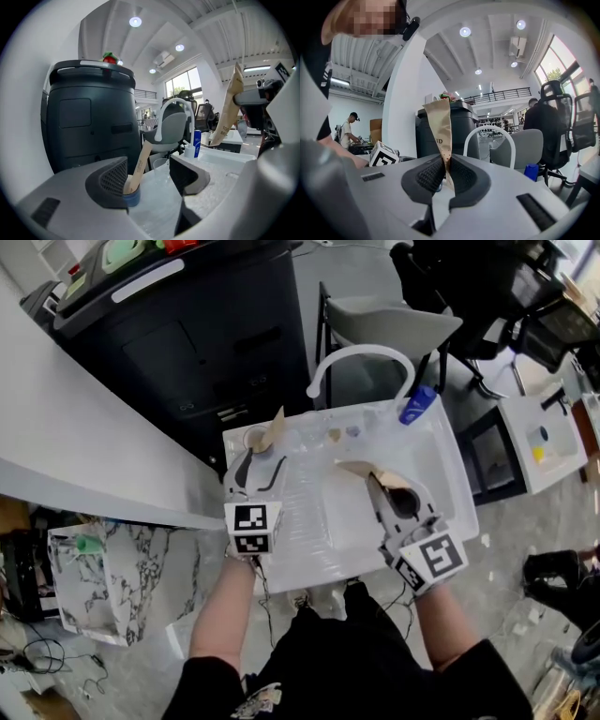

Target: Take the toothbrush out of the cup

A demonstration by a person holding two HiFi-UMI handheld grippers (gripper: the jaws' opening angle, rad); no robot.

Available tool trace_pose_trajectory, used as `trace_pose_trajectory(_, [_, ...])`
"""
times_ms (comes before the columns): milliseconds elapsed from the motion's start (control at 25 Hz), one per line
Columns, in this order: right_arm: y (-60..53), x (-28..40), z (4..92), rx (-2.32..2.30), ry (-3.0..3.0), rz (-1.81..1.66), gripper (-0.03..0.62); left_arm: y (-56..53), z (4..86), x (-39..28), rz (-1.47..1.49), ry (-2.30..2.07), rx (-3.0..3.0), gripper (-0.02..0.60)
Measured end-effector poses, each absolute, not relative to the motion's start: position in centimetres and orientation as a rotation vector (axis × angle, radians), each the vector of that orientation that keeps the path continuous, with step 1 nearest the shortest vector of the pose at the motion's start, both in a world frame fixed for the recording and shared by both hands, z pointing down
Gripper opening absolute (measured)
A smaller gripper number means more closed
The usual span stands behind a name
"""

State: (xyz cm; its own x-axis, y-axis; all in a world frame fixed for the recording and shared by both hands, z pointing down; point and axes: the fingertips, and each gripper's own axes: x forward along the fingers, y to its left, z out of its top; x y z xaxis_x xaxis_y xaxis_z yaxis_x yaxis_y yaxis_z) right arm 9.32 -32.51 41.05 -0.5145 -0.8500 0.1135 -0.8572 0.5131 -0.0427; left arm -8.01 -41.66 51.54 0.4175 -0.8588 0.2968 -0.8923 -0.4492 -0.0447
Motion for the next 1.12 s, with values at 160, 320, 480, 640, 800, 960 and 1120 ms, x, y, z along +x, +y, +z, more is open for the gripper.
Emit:
trace_pose_trajectory(160, [-34.2, 10.5, 42.1, 1.500, -2.645, 0.178, 0.025, -44.1, 53.6, -7.7, 0.508, -1.602, 2.512, 0.276])
trace_pose_trajectory(320, [-35.7, 11.0, 43.2, 1.470, -2.637, 0.205, 0.025, -46.3, 55.5, -7.3, 0.602, -1.633, 2.500, 0.276])
trace_pose_trajectory(480, [-37.1, 11.4, 44.1, 1.447, -2.634, 0.229, 0.025, -48.0, 57.4, -6.7, 0.659, -1.635, 2.482, 0.276])
trace_pose_trajectory(640, [-38.1, 11.9, 45.0, 1.431, -2.628, 0.247, 0.025, -49.3, 58.9, -6.8, 0.687, -1.652, 2.445, 0.275])
trace_pose_trajectory(800, [-38.9, 12.6, 45.8, 1.430, -2.620, 0.273, 0.025, -50.2, 59.8, -7.0, 0.712, -1.672, 2.419, 0.260])
trace_pose_trajectory(960, [-39.3, 13.1, 46.5, 1.431, -2.614, 0.288, 0.025, -50.7, 60.4, -7.3, 0.735, -1.699, 2.398, 0.192])
trace_pose_trajectory(1120, [-39.5, 13.4, 46.7, 1.437, -2.608, 0.295, 0.025, -51.0, 60.4, -7.6, 0.728, -1.729, 2.389, 0.121])
